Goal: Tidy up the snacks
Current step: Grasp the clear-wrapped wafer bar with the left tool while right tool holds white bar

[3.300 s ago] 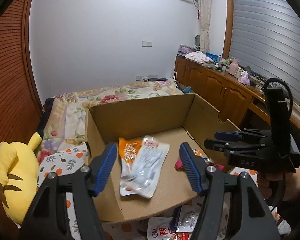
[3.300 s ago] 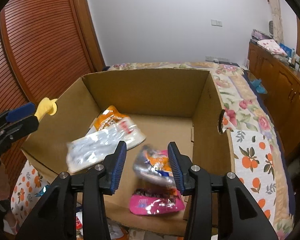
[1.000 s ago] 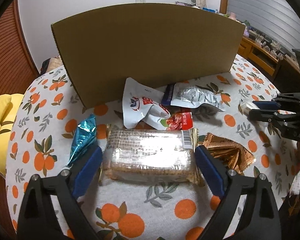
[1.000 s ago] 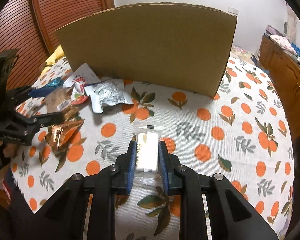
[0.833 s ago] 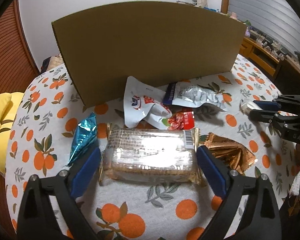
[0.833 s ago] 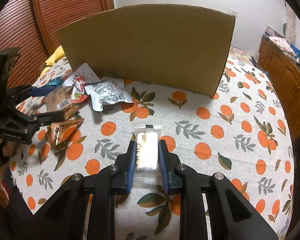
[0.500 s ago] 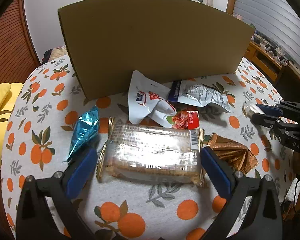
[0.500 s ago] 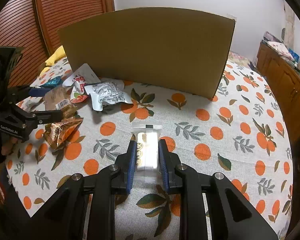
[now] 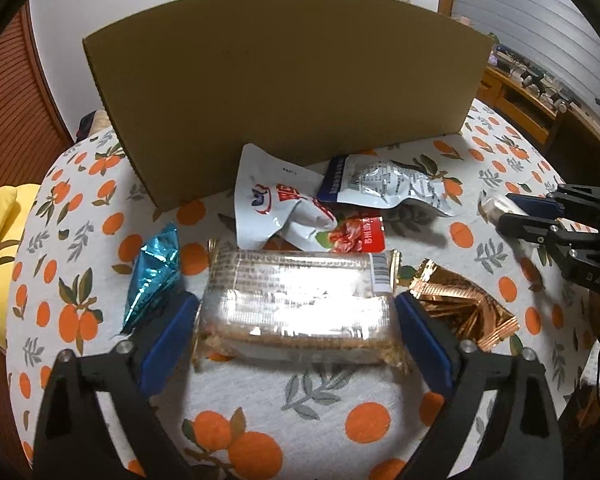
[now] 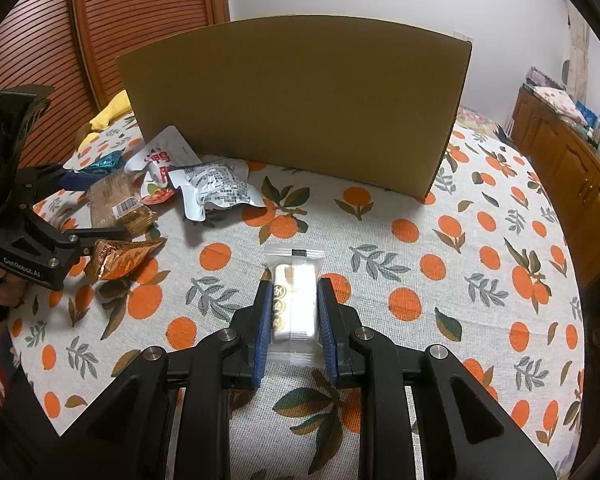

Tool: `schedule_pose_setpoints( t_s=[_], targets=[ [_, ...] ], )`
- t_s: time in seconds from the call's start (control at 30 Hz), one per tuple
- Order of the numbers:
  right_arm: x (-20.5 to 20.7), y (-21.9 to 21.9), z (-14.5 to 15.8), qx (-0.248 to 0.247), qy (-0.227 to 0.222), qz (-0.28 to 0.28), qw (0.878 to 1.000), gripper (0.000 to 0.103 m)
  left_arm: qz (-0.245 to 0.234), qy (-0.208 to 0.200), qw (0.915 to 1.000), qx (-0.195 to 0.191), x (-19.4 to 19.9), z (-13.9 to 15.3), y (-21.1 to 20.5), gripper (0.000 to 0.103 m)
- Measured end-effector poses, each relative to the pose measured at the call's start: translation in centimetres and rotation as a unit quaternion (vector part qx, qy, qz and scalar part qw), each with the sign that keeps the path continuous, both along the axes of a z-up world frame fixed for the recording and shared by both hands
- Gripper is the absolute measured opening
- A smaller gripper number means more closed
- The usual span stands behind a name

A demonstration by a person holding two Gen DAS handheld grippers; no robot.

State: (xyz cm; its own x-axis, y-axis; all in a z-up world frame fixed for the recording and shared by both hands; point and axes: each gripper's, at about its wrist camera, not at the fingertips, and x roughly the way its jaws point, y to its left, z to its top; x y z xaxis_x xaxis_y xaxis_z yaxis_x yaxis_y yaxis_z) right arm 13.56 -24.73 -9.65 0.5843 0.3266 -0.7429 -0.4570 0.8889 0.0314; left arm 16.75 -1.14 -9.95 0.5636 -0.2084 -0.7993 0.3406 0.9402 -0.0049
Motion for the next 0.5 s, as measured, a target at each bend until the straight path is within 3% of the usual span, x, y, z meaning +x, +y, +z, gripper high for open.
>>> schedule_pose_setpoints(
  t_s=[0.13,0.5],
  targets=[
    [0.0,0.0,0.0,0.0,0.0,0.0,1.0,0.02,-0.004,-0.005,0.9999,-0.01,-0.8,0.3,0.3,0.081],
    [0.0,-0.1,0.0,0.003,0.001,0.0,1.0,0.02,-0.002,-0.029,0.9982,-0.053,-3.1,2.0,1.1,0.081]
  ],
)
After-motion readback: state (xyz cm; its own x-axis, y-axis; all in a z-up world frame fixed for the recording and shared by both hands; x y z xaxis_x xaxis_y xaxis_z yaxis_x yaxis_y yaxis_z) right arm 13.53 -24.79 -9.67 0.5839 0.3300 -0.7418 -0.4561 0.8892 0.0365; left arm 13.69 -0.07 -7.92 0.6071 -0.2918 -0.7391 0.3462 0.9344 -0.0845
